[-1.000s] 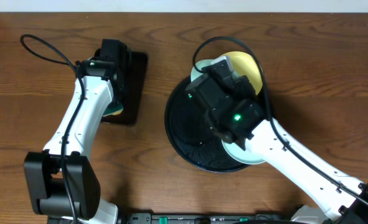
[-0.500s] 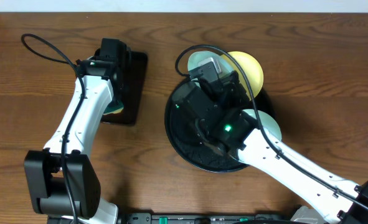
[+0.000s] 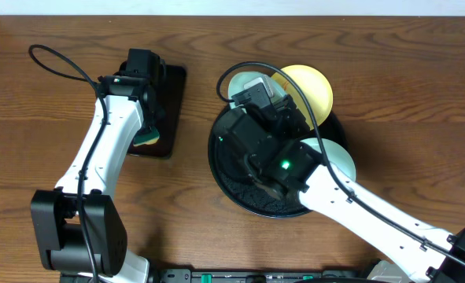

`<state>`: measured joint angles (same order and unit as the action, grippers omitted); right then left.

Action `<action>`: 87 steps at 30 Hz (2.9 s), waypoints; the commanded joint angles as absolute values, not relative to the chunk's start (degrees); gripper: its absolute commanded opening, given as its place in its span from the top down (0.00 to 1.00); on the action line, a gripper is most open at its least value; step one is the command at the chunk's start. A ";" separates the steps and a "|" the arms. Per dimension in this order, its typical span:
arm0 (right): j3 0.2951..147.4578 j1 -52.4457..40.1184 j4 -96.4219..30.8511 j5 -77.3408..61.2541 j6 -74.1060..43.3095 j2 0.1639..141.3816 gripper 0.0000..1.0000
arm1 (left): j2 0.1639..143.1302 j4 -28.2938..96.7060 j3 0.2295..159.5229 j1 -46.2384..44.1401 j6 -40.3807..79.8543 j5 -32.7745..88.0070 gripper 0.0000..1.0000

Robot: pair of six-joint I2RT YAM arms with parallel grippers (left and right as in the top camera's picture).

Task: Clean dirty plates on tray and stack at the side
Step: 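Lift the left green plate by its rim with the right gripper, then carry the green plate right and set it on the table, then move the right gripper back to the yellow plate's rim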

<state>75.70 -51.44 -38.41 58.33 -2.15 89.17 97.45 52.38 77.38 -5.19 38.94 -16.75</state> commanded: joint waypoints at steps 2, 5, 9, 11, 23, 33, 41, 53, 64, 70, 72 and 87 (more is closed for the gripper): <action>76.75 -46.35 -40.49 51.88 -9.10 87.99 0.99 | 97.91 53.30 77.03 -5.04 37.89 -17.12 0.92; 76.75 -39.66 -40.69 39.48 -11.94 87.99 0.99 | 97.89 53.65 77.03 -5.04 37.67 -17.12 0.92; 76.71 -21.30 -40.91 9.32 -11.97 88.03 0.99 | 97.89 53.67 77.03 -5.04 37.71 -14.31 0.92; 76.71 -14.09 -40.86 1.56 -12.29 88.03 0.99 | 97.89 53.67 77.03 -5.06 37.74 -13.85 0.92; 76.03 21.30 -40.47 -8.78 -29.28 92.82 0.99 | 98.08 53.63 77.03 -5.06 37.74 -13.32 0.92; 76.03 26.15 -35.51 -6.92 -30.37 107.26 0.99 | 98.08 52.82 77.01 -5.06 37.74 -13.02 0.92; 76.05 26.02 -35.70 -9.58 -29.65 107.87 0.36 | 98.08 52.77 77.03 -5.06 37.74 -13.04 0.92; 76.05 14.31 -35.57 -18.52 -23.03 99.35 0.01 | 98.08 50.35 77.01 -5.10 37.76 -7.66 0.92; 76.03 -1.30 -33.04 -4.08 -23.20 108.05 0.14 | 98.08 50.63 77.01 -5.10 37.69 -7.68 0.92; 76.05 -3.86 -32.75 -4.73 -28.42 110.41 0.39 | 98.08 50.35 77.01 -5.10 37.71 -7.70 0.92; 76.03 -4.75 -33.56 -4.75 -29.02 110.63 0.38 | 98.08 50.22 77.01 -5.10 37.71 -7.70 0.92; 76.03 -7.68 -32.86 -2.31 -31.73 115.39 0.62 | 98.08 50.17 77.01 -5.10 37.69 -7.70 0.92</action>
